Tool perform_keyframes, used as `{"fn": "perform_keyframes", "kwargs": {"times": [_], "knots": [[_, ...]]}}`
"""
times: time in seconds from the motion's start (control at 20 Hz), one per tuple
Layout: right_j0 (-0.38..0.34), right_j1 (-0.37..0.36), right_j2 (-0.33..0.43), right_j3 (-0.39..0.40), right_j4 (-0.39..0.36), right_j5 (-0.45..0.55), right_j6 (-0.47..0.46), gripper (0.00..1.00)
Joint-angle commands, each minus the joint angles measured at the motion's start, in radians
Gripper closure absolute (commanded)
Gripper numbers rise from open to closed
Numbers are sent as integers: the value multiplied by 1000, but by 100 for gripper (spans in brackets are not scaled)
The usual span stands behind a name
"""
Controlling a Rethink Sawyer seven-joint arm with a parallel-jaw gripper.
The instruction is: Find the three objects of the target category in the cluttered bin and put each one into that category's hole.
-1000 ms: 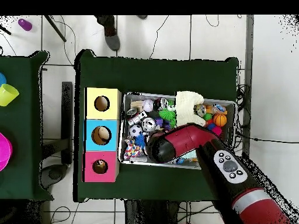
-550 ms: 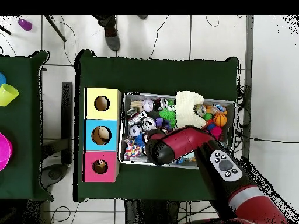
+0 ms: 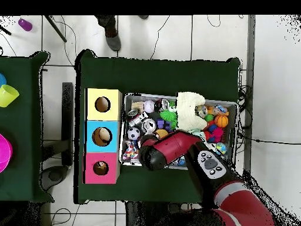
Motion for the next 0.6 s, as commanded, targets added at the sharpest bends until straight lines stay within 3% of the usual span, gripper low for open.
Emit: {"fn": "perform_keyframes", "kwargs": {"times": [0.05,0.45,0.5,0.6], "knots": [[12,39,-82,41,-26,-3,73,0],[11,36,-96,51,-2,-39,97,0],[12,36,-99,53,2,-48,105,100],[41,26,-122,43,1,-34,110,100]]}}
